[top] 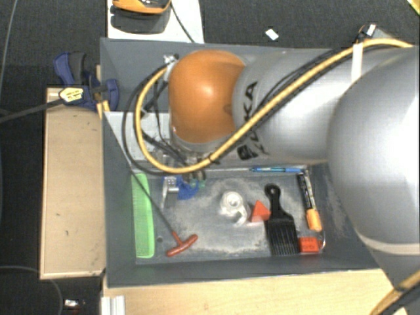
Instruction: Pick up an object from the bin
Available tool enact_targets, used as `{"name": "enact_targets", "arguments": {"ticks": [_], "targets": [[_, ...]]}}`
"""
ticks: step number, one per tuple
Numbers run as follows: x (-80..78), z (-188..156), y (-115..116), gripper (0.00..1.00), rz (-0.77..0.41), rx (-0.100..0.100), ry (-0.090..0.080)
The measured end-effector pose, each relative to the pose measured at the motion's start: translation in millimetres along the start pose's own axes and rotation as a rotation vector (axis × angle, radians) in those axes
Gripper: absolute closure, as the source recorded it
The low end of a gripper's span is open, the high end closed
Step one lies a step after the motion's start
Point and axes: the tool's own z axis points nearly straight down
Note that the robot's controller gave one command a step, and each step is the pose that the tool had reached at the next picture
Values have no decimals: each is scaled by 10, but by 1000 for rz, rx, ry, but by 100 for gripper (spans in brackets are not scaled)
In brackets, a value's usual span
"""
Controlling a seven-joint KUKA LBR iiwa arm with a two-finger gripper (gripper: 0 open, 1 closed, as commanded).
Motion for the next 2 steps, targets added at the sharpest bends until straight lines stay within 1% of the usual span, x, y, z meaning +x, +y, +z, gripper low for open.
{"name": "enact_targets", "arguments": {"ticks": [1,2], "targets": [[-20,-31,-9,0,6,-2,-6],[-108,654,-312,0,143,-3,-9]]}}
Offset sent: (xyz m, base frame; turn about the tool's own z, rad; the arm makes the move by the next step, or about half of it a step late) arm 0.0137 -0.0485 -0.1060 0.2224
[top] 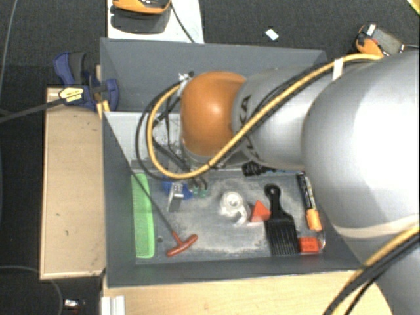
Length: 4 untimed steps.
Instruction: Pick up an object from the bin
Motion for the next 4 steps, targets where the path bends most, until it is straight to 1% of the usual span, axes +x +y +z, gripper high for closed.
{"name": "enact_targets", "arguments": {"ticks": [1,2,3,4], "targets": [[812,-156,48,0,-128,-2,-2],[122,-101,-170,0,-102,0,-3],[426,230,-189,0,-158,-3,-3],[-230,364,-363,100,-69,-7,-18]]}}
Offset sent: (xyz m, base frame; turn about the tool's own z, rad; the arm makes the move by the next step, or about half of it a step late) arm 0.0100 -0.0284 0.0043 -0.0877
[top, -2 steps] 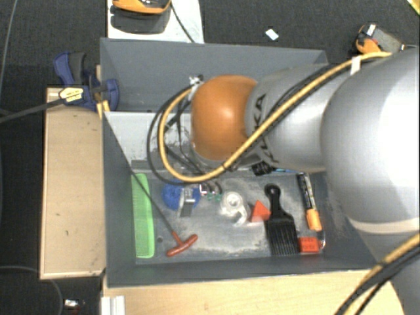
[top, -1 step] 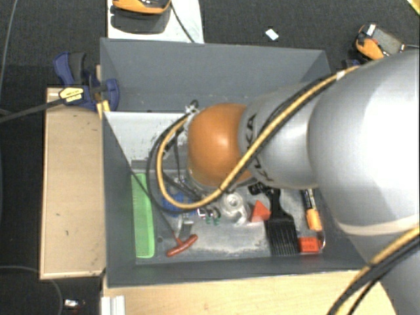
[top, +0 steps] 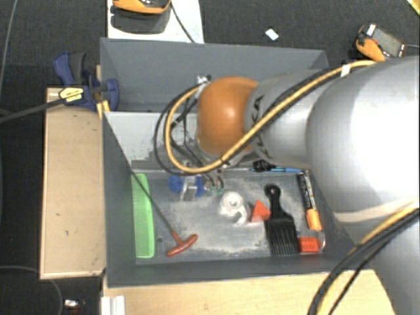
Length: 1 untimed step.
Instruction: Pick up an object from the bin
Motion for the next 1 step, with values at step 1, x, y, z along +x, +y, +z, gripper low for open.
{"name": "enact_targets", "arguments": {"ticks": [1], "targets": [[0,0,0,100,3,0,0]]}}
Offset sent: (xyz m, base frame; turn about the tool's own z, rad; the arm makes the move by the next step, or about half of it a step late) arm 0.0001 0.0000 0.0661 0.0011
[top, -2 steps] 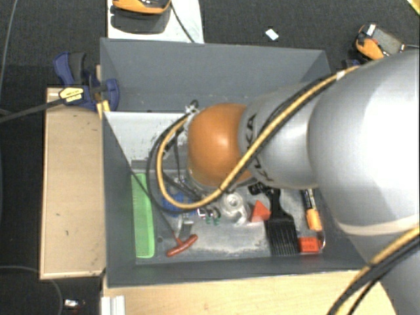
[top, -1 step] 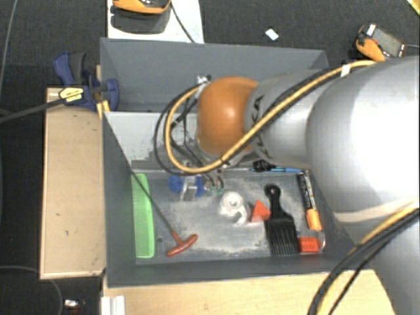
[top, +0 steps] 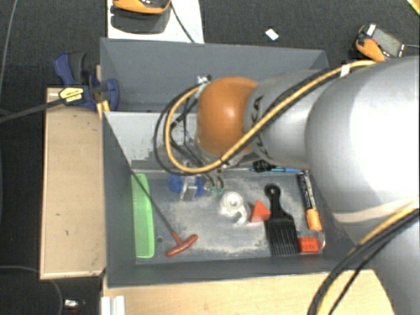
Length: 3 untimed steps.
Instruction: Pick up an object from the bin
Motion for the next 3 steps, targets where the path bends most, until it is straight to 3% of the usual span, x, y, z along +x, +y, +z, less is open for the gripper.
{"name": "enact_targets", "arguments": {"ticks": [1,3], "targets": [[18,-314,-11,100,2,3,8],[-15,-553,-4,100,10,-1,-3]]}}
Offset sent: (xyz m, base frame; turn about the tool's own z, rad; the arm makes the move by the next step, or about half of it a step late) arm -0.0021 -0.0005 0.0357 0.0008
